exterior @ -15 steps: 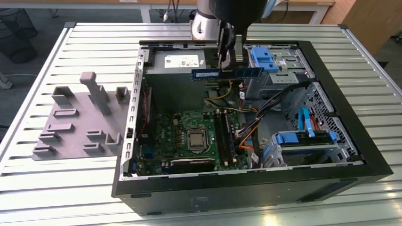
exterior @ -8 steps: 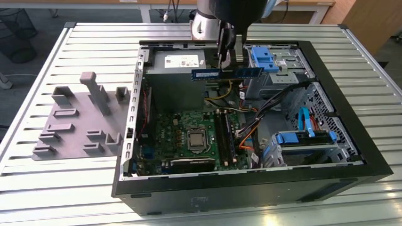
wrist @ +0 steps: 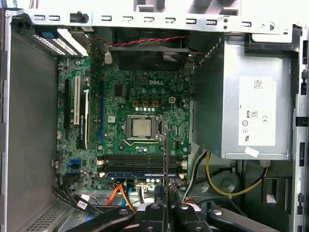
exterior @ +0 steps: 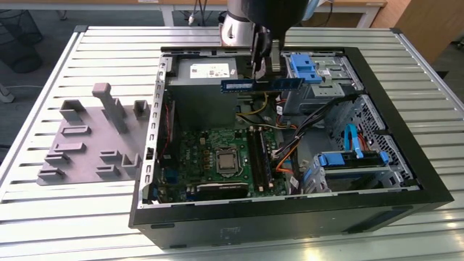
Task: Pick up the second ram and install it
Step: 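Insert the second ram into the second slot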
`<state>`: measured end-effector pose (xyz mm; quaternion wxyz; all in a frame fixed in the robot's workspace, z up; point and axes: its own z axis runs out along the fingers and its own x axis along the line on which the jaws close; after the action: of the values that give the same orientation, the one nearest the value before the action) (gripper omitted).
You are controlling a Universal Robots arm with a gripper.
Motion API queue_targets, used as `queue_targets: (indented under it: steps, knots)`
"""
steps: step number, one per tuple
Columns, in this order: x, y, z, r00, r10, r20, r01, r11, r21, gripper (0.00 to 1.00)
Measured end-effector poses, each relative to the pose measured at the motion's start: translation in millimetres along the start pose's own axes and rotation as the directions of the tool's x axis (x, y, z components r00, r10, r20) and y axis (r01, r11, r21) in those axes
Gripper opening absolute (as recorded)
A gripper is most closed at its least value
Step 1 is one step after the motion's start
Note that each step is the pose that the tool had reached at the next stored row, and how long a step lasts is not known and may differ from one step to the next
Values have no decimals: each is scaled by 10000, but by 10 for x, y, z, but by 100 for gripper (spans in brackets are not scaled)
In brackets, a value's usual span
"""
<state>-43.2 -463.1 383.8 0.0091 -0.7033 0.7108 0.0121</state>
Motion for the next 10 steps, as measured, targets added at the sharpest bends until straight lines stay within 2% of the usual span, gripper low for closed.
queue_targets:
  steps: [5, 10]
  knots:
    - [0, 0, 2, 9960, 897, 5, -897, 9960, 27, 14]
    - [0, 0, 6, 9837, 1798, 13, -1798, 9837, 53, 14]
